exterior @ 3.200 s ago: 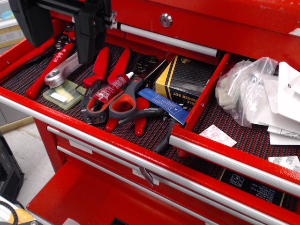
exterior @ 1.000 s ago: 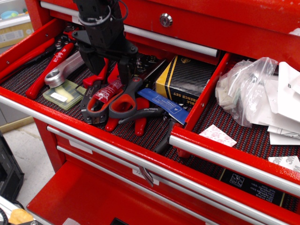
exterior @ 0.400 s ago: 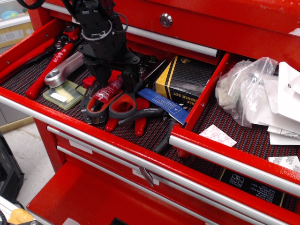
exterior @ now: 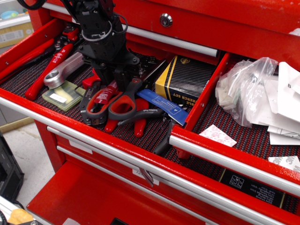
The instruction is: Pick up glue and put into drawer
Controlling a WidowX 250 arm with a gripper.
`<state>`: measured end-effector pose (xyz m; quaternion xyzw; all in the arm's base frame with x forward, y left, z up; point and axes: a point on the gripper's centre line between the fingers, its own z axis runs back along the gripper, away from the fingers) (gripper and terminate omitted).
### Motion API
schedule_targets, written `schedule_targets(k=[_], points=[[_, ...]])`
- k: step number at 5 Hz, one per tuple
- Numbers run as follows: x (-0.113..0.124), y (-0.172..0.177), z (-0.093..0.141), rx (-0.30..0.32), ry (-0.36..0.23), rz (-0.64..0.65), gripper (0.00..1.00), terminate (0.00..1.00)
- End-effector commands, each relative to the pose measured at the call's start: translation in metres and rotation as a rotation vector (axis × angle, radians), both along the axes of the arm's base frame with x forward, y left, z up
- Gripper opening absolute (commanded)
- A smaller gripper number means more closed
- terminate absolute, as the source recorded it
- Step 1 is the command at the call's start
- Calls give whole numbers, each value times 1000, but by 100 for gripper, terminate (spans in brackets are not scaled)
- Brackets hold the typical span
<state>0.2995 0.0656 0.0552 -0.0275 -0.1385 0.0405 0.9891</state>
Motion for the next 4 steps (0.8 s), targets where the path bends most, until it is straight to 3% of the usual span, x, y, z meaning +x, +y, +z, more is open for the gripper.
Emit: schedule_targets(k=[1, 2, 3, 4], points=[[-6, -17, 19, -13, -2, -5, 0, 0], [1, -65, 55, 53, -19, 43, 0, 0], [1, -111, 87, 66, 27, 39, 0, 0], [-5, -159, 121, 26, 35, 81, 0, 0]])
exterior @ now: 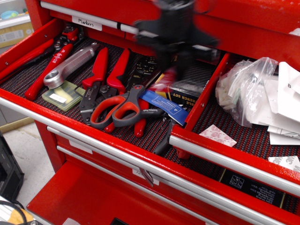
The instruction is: Pick up glue and put into drawer
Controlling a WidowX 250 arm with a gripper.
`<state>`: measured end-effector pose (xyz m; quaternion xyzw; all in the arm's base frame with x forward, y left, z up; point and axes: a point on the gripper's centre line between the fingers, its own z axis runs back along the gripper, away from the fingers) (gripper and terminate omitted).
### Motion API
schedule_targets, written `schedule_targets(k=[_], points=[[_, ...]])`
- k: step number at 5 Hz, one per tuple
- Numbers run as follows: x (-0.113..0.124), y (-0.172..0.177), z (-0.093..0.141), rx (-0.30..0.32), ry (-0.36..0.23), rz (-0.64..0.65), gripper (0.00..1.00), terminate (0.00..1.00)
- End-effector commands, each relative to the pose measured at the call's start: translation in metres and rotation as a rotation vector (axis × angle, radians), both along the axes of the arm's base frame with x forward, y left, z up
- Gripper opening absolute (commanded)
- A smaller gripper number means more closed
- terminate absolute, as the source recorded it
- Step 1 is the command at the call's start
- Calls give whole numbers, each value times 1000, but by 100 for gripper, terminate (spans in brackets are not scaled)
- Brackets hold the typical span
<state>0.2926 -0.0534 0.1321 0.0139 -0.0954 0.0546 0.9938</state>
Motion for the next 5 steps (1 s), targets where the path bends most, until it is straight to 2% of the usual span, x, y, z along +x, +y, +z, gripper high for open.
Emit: schedule_targets(k=[1, 2, 4, 5], points=[[4, -87, 75, -88, -47, 174, 0, 0], [11, -109, 70, -136, -128, 420, 100, 0], [11, -109, 70, -136, -128, 420, 100, 0], [11, -109, 70, -136, -128, 420, 100, 100]])
